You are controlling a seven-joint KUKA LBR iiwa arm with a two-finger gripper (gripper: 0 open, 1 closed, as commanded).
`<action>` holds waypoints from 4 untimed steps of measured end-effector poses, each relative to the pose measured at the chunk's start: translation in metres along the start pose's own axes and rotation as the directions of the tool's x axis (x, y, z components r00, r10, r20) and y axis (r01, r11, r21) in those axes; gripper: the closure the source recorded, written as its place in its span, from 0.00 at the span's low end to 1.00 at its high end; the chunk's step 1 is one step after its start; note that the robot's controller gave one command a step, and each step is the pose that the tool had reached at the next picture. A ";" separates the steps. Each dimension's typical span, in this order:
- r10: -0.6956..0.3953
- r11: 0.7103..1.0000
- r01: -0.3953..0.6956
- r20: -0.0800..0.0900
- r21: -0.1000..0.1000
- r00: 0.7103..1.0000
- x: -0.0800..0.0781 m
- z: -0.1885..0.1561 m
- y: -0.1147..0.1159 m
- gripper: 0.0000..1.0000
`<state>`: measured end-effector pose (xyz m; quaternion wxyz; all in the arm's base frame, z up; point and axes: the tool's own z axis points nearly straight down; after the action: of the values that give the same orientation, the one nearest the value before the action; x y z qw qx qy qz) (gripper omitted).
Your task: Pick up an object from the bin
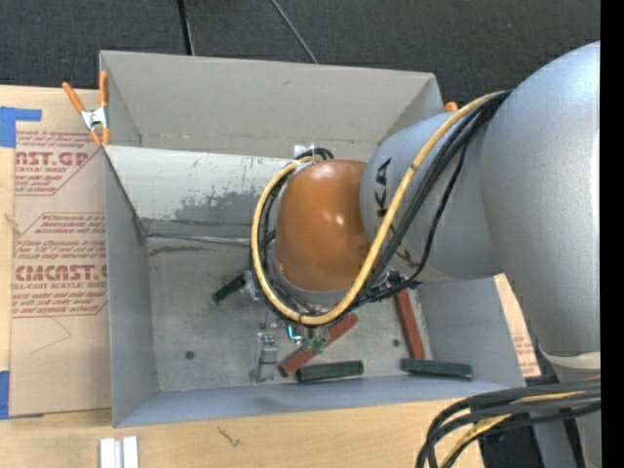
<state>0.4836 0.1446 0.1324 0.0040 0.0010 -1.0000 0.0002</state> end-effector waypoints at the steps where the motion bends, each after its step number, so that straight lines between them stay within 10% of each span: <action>1: 0.002 1.000 -0.002 0.007 -0.001 1.000 -0.002 -0.004 -0.001 0.00; 2: -0.018 1.000 0.018 0.010 -0.001 1.000 -0.051 0.015 -0.050 0.00; 3: -0.002 1.000 0.002 0.007 -0.002 1.000 -0.027 0.048 -0.063 1.00; 4: -0.001 1.000 0.001 0.007 -0.002 1.000 -0.027 0.048 -0.063 0.00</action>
Offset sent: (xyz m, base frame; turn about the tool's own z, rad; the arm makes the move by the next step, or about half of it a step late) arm 0.0582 -0.0604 -0.0192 -0.0160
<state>0.5099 0.0819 0.0842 0.0003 0.0016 -1.0000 -0.0007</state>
